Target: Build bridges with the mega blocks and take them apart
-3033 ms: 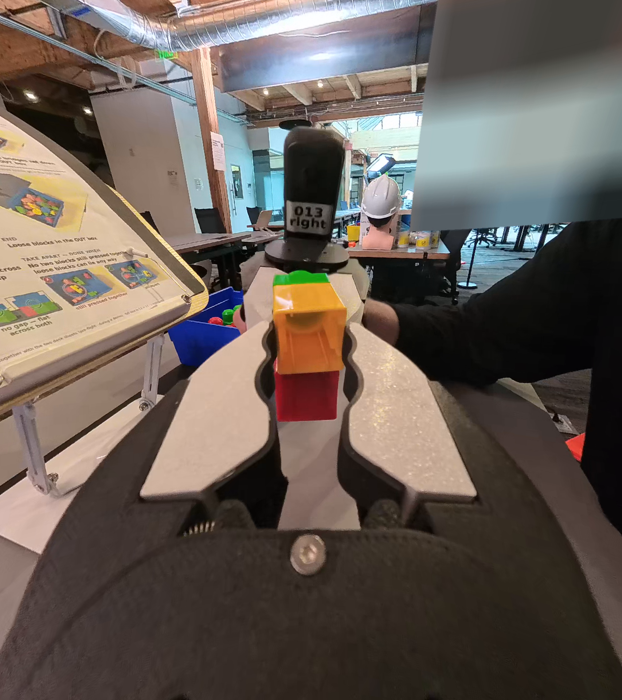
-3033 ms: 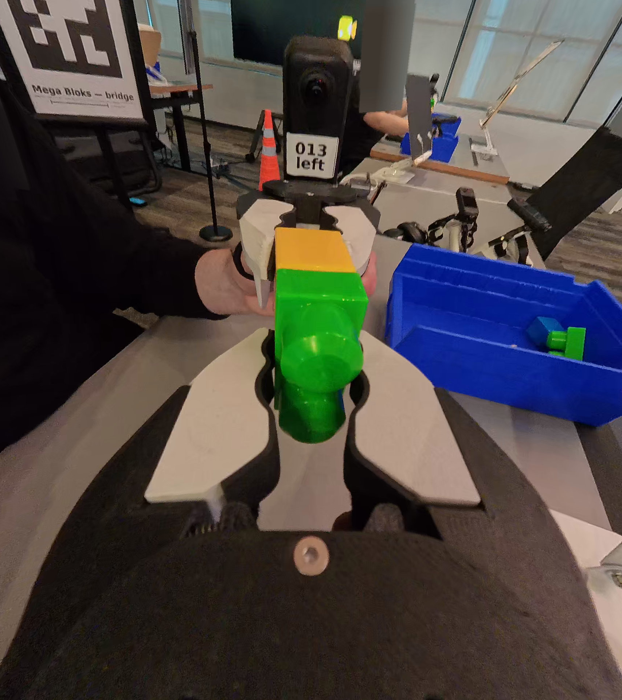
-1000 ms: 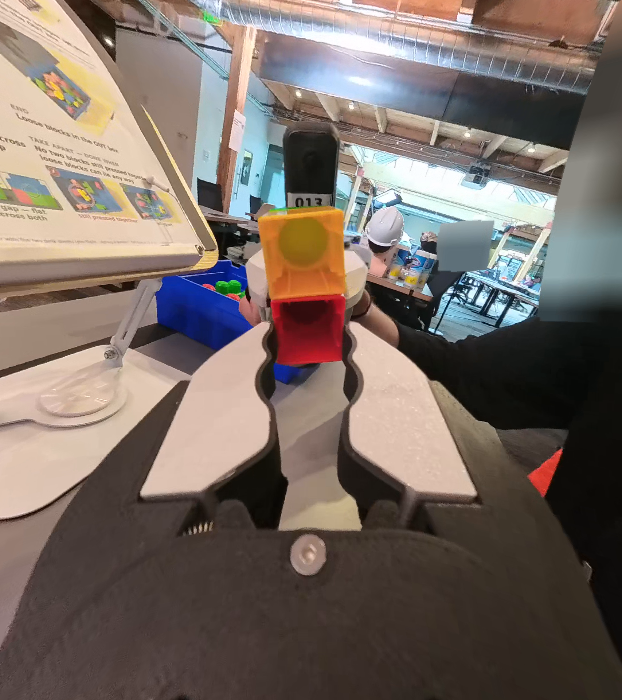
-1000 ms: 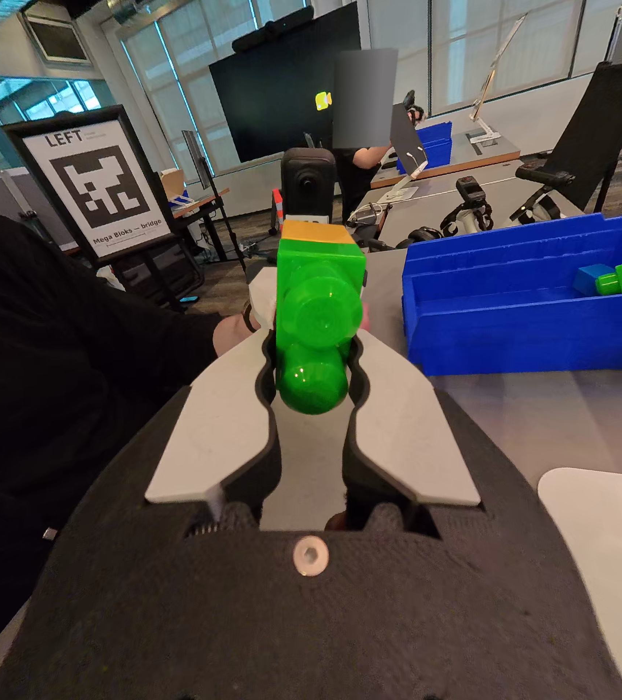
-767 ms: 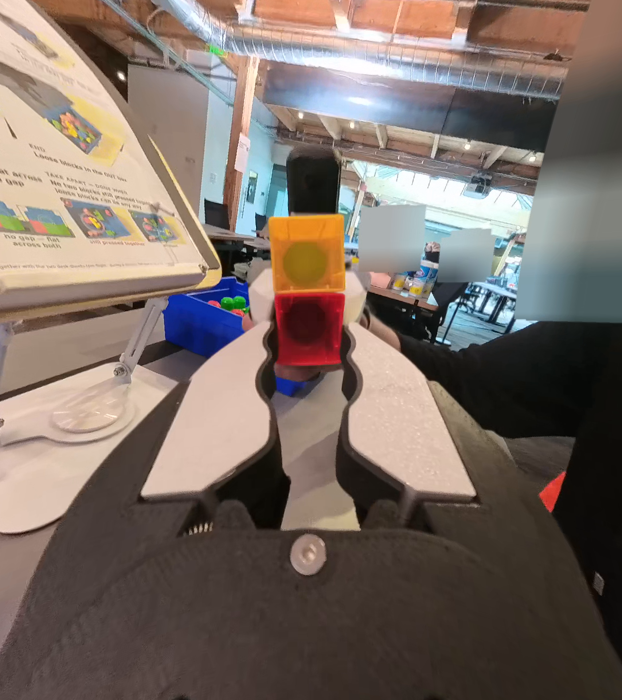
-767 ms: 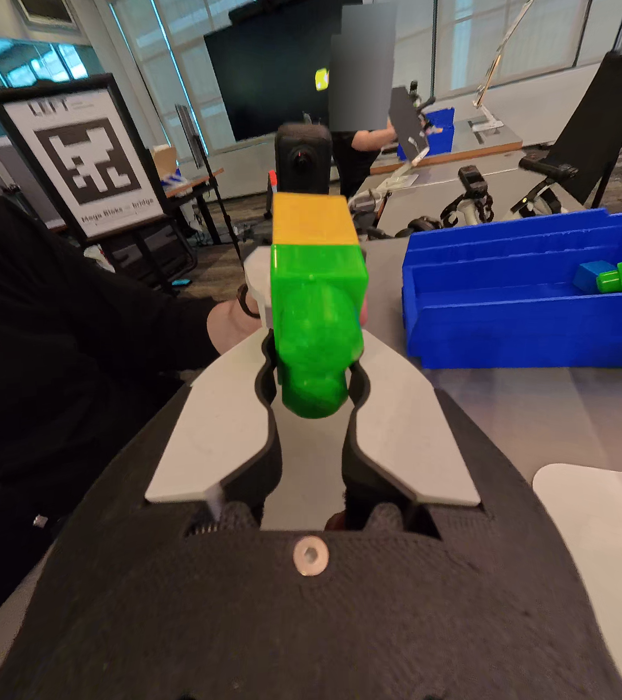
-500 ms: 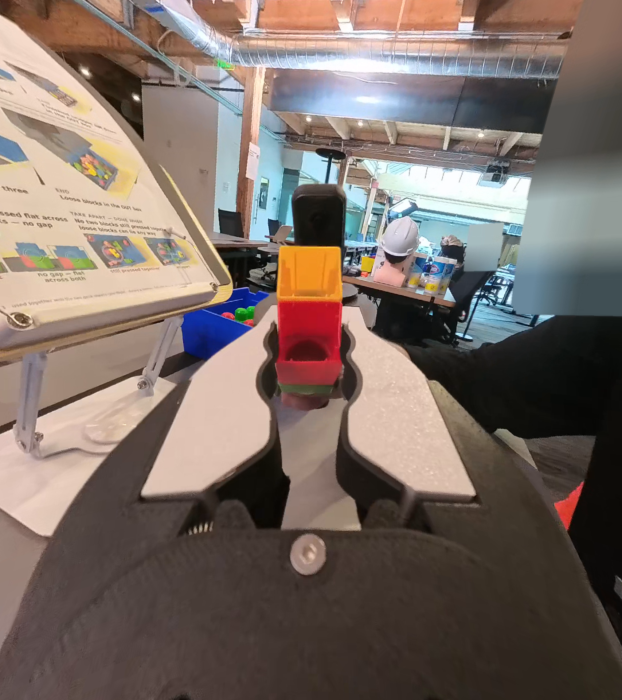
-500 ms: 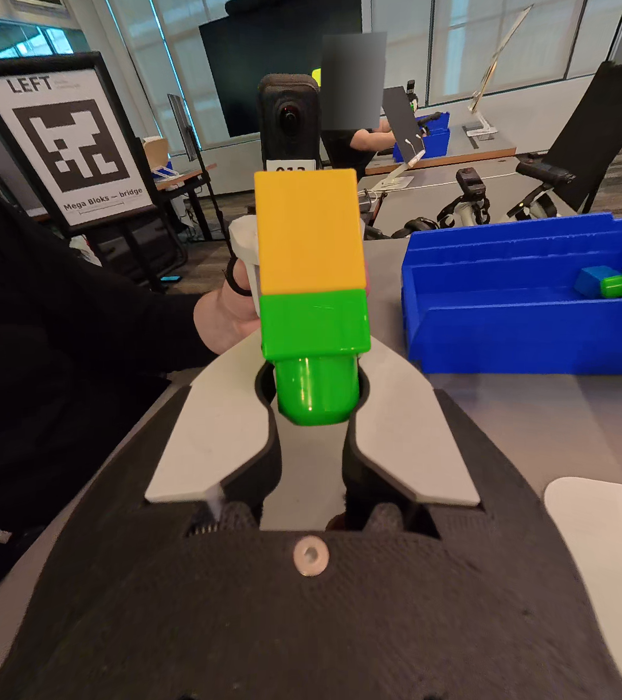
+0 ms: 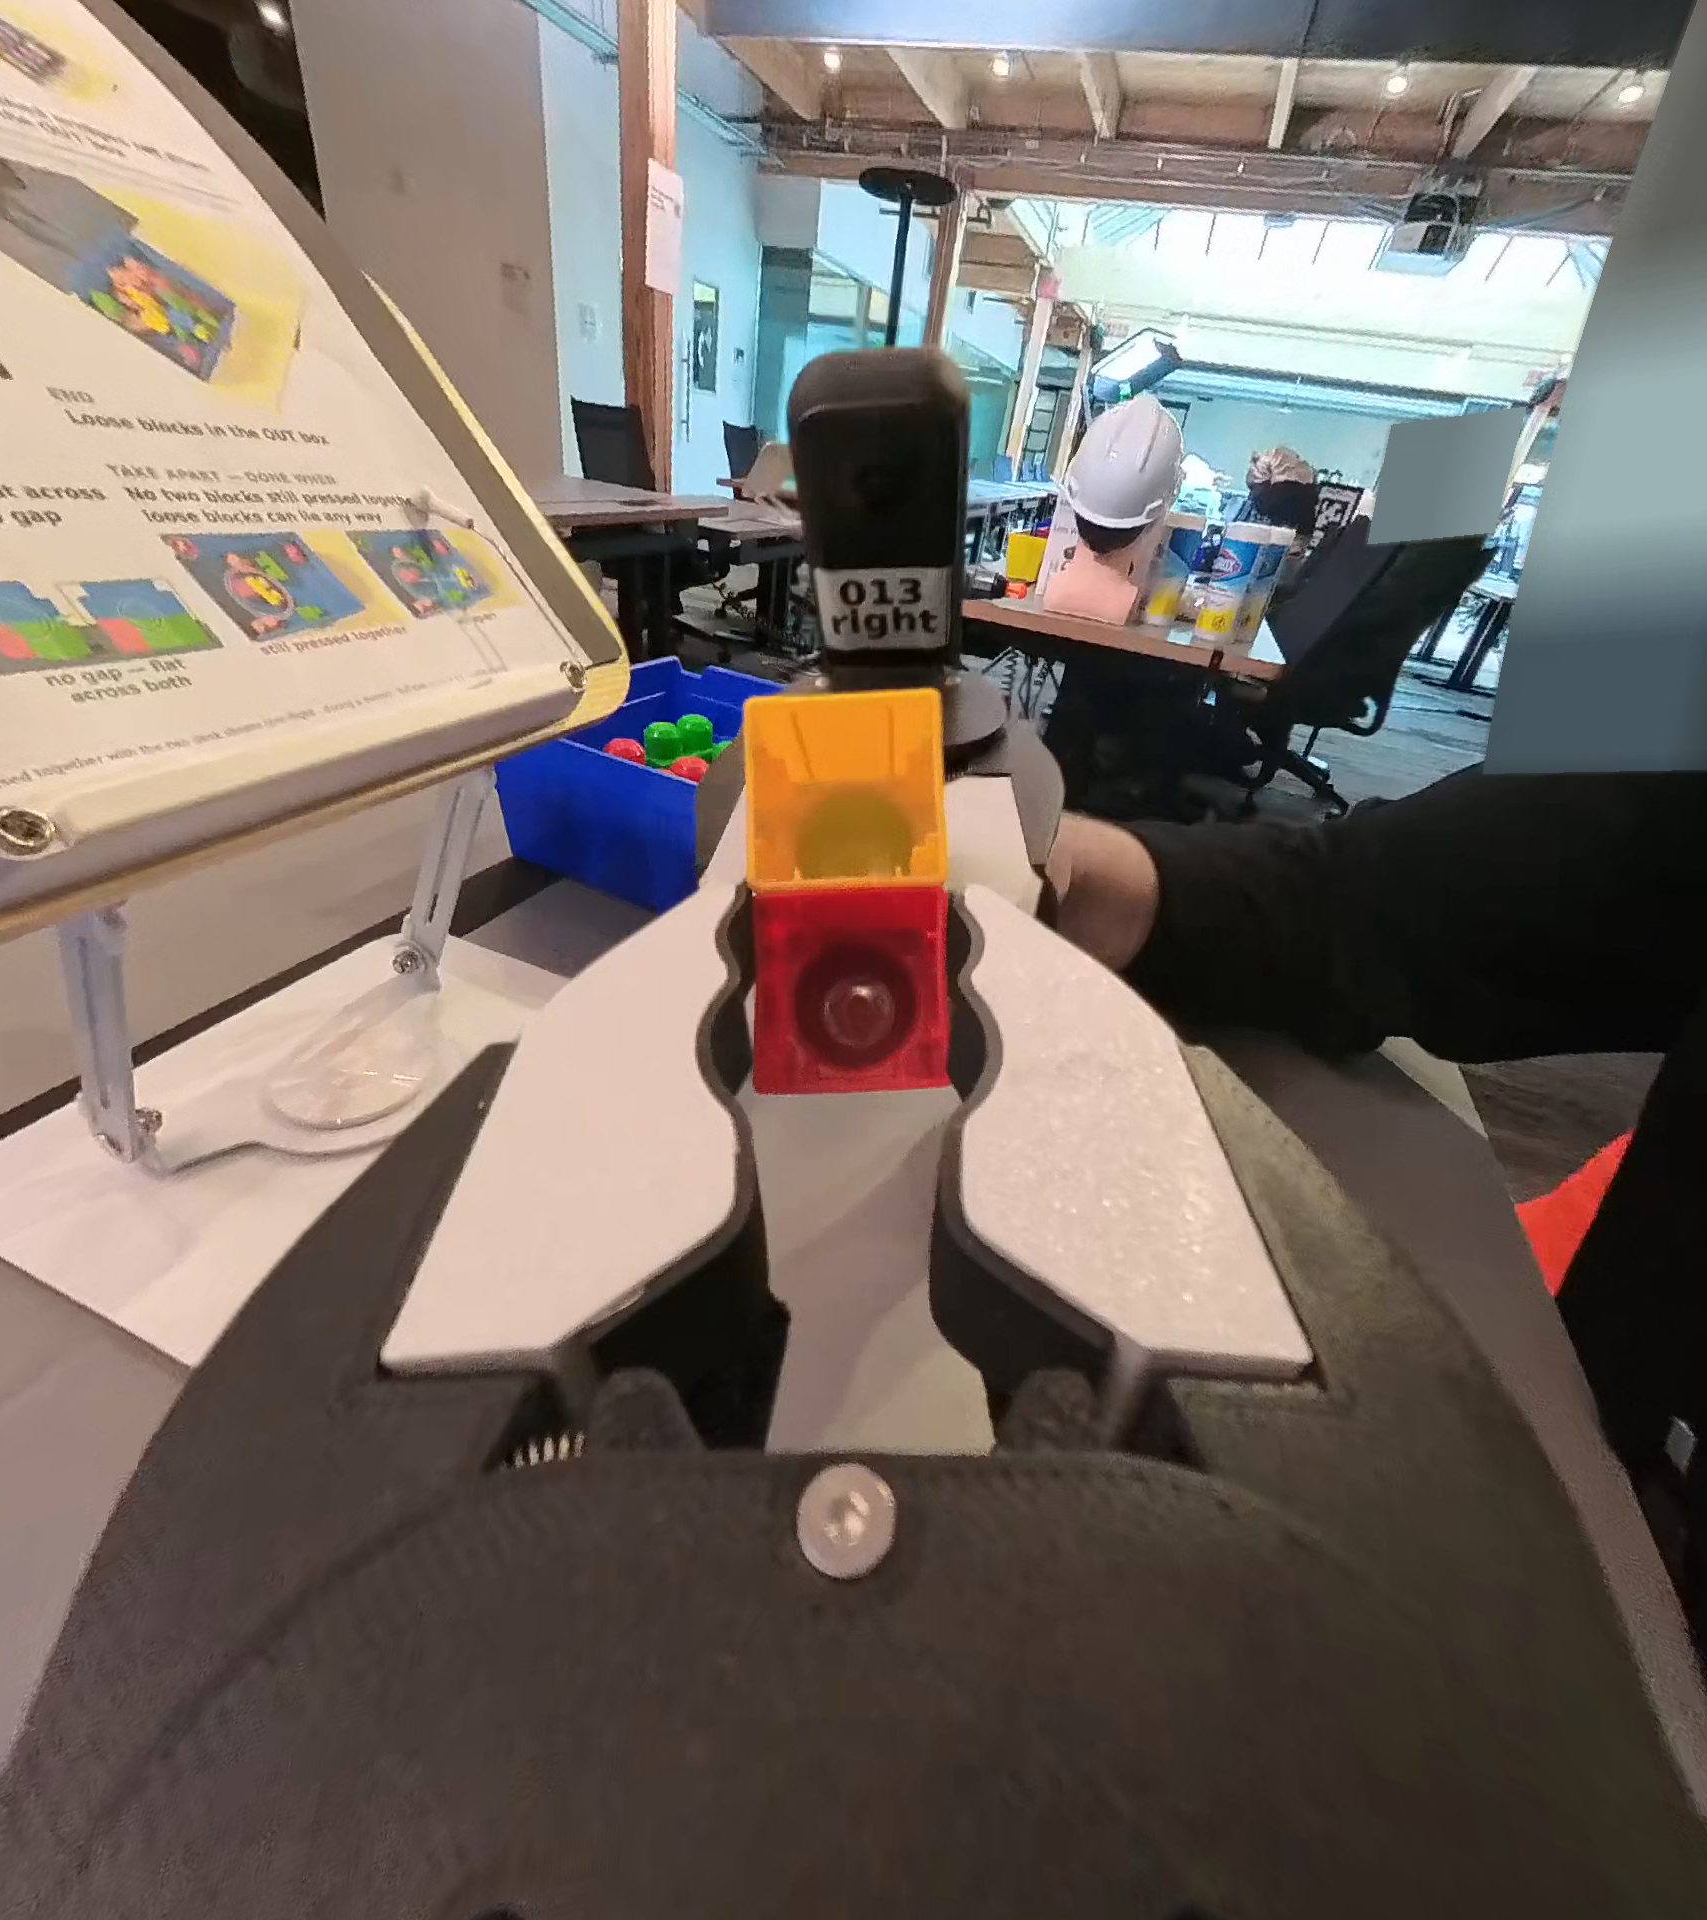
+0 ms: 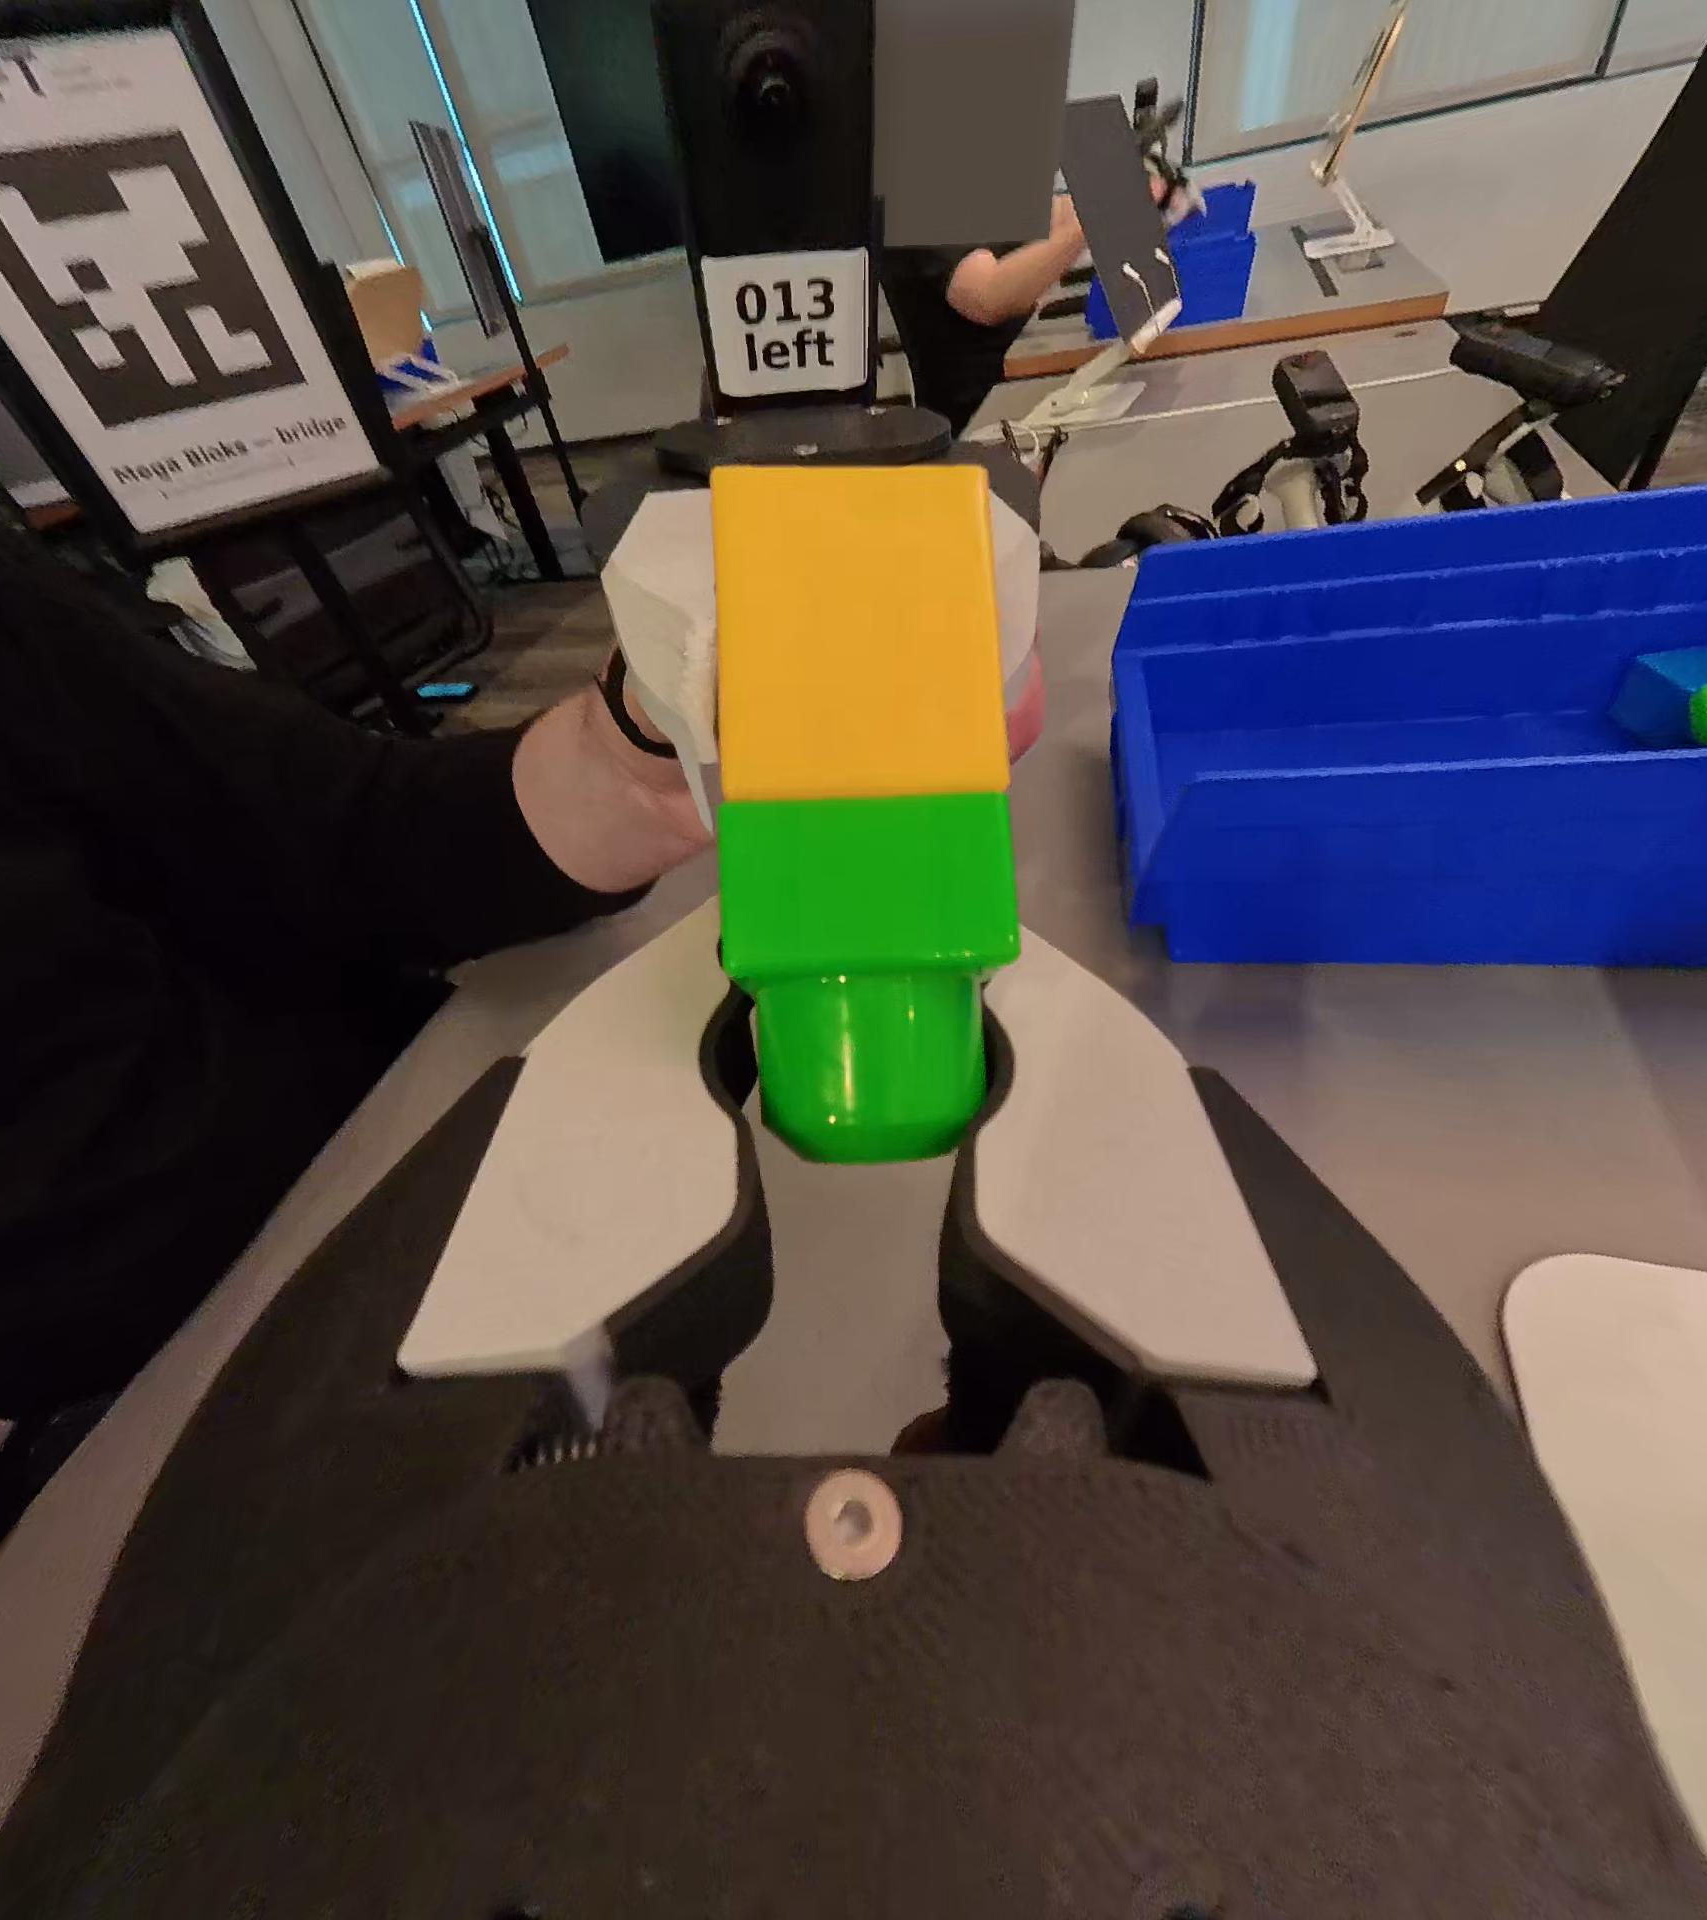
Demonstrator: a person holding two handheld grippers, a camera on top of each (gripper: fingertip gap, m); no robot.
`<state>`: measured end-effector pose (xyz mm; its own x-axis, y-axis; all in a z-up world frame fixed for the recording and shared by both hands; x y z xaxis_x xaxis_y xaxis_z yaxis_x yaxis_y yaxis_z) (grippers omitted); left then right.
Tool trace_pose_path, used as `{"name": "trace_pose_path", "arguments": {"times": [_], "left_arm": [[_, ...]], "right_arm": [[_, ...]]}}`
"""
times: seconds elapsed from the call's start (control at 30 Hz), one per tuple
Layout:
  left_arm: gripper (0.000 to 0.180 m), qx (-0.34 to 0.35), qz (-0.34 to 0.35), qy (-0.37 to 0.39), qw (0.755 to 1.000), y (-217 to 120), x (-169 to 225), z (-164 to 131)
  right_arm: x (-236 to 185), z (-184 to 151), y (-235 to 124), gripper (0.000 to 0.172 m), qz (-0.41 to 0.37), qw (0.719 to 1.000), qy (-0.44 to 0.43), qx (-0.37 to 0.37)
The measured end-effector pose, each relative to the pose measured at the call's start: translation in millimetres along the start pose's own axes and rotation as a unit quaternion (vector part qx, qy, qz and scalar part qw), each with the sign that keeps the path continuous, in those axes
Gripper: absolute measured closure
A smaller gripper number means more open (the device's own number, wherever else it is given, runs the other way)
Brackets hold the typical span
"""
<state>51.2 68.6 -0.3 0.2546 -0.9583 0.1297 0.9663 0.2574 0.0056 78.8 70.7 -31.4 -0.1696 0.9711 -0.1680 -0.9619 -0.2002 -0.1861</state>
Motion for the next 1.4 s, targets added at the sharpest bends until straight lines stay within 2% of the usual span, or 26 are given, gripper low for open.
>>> {"name": "trace_pose_path", "arguments": {"times": [0.33, 0.4, 0.47, 0.67, 0.73, 0.87, 1.27, 1.4], "left_arm": [[0.147, 0.024, -0.01, -0.016, 1.0, -1, -2, 0], [0.147, 0.016, -0.004, -0.01, 1.0, -3, -3, -2], [0.147, 0.02, -0.017, -0.015, 1.0, -1, 0, -1], [0.144, 0.011, -0.041, -0.014, 0.999, -3, 2, -3], [0.137, 0.016, -0.033, 0.001, 0.999, -6, 2, 3], [0.144, -0.036, -0.02, 0.041, 0.998, 2, 7, -6], [0.145, -0.024, -0.026, 0.035, 0.999, 6, 10, -12], [0.145, -0.017, -0.011, 0.032, 0.999, 4, 4, -8]], "right_arm": [[0, 2, -1, 0.134, -0.008, 1.0, -0.016, -0.015], [2, 5, -6, 0.126, -0.018, 0.999, -0.03, -0.019], [0, 9, -8, 0.134, -0.018, 0.999, -0.039, -0.009], [-2, 5, -8, 0.135, -0.016, 0.999, -0.041, -0.031], [-2, 1, -7, 0.135, -0.022, 0.997, -0.049, -0.048], [-6, -5, -2, 0.135, -0.02, 0.995, -0.061, -0.078], [-6, -8, -3, 0.135, -0.04, 0.989, -0.084, -0.114], [-1, -6, -1, 0.134, -0.048, 0.992, -0.075, -0.091]]}}
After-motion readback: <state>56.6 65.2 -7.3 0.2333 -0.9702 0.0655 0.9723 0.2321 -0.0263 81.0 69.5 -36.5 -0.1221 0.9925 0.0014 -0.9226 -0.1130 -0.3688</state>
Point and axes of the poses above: each gripper's, where its closed fingertips meet, y out along the fingers, z out of its top, x = y × z across the jaws, the point moved 2 cm from there along -y, back along the fingers
